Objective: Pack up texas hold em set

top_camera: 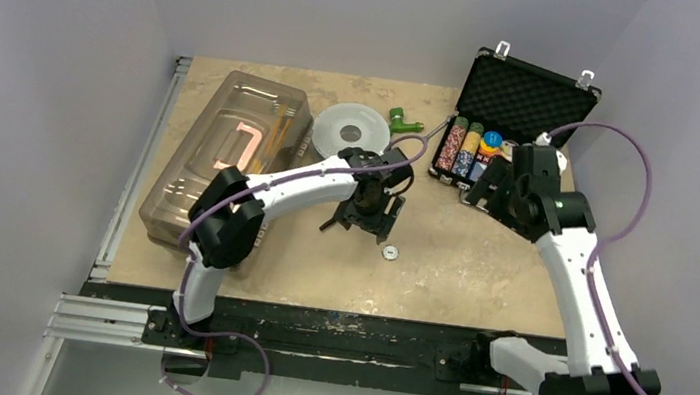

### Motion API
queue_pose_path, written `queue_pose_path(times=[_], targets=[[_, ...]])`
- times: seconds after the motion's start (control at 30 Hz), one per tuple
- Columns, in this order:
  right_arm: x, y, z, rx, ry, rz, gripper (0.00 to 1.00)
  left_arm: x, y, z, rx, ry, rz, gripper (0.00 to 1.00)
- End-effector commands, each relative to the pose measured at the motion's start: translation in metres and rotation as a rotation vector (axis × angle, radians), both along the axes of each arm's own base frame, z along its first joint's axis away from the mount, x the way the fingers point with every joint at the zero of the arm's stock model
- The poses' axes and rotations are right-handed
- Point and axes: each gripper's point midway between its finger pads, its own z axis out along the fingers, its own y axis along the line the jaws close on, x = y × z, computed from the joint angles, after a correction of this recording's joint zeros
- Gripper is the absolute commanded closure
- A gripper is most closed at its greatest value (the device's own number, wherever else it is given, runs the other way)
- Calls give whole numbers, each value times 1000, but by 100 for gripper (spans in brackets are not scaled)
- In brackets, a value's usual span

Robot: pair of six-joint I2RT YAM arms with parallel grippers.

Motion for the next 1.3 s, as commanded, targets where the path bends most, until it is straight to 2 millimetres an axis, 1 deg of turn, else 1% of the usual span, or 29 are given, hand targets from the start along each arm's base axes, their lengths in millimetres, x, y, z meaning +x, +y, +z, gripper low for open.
queue_pose_path(times=[0.0,0.17,0.27,0.47,0.67,0.83,0.9,0.97,1.17,1.27], targets=[[-21,-17,-12,-42,37,-66,9,11,-32,6,-55,-21,72,26],[-30,-13,-28,-25,99,-45,9,10,-56,-2,-62,-14,59,24],[-31,-10,-30,-14,113,-35,9,9,-62,-9,-41,-4,58,25],[-33,-9,-29,-8,101,-31,9,1,-74,-21,-16,-6,25,25],[-34,-10,-24,-8,89,-33,9,1,-70,-36,32,-5,22,27],[-36,-9,-26,-2,94,-35,9,6,-73,-44,67,-20,20,27],[-37,-9,-26,0,96,-34,9,6,-73,-48,90,-11,19,30],[-37,-9,-27,1,98,-35,9,4,-72,-52,109,-1,17,30],[-37,-8,-28,5,101,-33,9,8,-65,-55,149,-31,19,32],[-37,-7,-30,8,105,-31,9,6,-64,-57,165,-37,19,37]])
